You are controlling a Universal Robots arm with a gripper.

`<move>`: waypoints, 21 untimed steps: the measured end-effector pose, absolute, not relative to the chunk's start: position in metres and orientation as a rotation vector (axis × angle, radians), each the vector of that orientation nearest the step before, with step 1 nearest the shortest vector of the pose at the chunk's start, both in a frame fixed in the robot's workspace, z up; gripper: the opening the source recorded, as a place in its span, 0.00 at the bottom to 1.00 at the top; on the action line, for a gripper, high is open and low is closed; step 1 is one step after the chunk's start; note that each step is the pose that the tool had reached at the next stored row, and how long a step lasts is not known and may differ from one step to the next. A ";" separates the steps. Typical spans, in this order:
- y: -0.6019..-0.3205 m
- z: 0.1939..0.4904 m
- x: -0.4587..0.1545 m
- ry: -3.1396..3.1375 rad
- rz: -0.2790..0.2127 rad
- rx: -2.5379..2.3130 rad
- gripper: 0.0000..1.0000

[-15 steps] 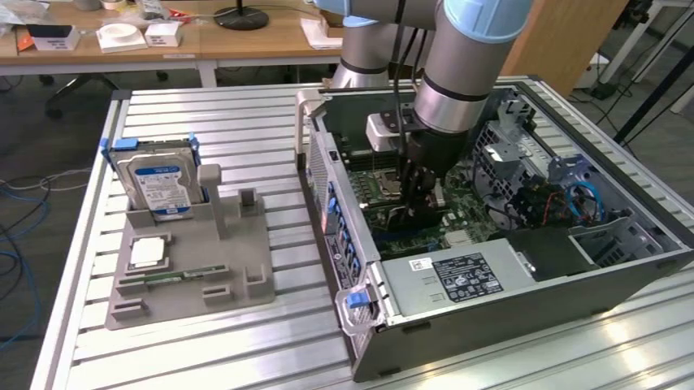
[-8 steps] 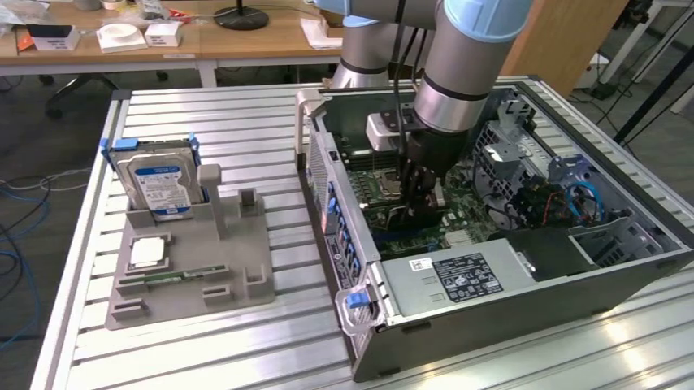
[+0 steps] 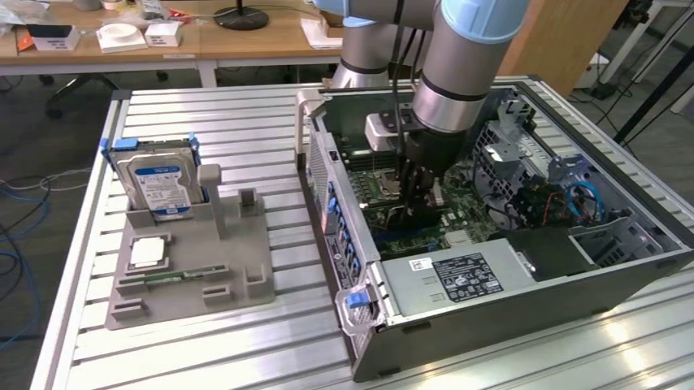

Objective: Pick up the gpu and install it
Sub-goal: 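Insert the gpu into the slot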

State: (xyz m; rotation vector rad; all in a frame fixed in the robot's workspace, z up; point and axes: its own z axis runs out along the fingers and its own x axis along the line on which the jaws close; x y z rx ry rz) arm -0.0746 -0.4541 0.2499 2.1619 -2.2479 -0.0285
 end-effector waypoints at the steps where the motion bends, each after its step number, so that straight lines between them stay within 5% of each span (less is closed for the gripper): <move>1: -0.454 0.250 -0.075 -2.248 -0.028 2.162 0.26; 21: -0.455 0.250 -0.074 -2.248 -0.033 2.163 0.26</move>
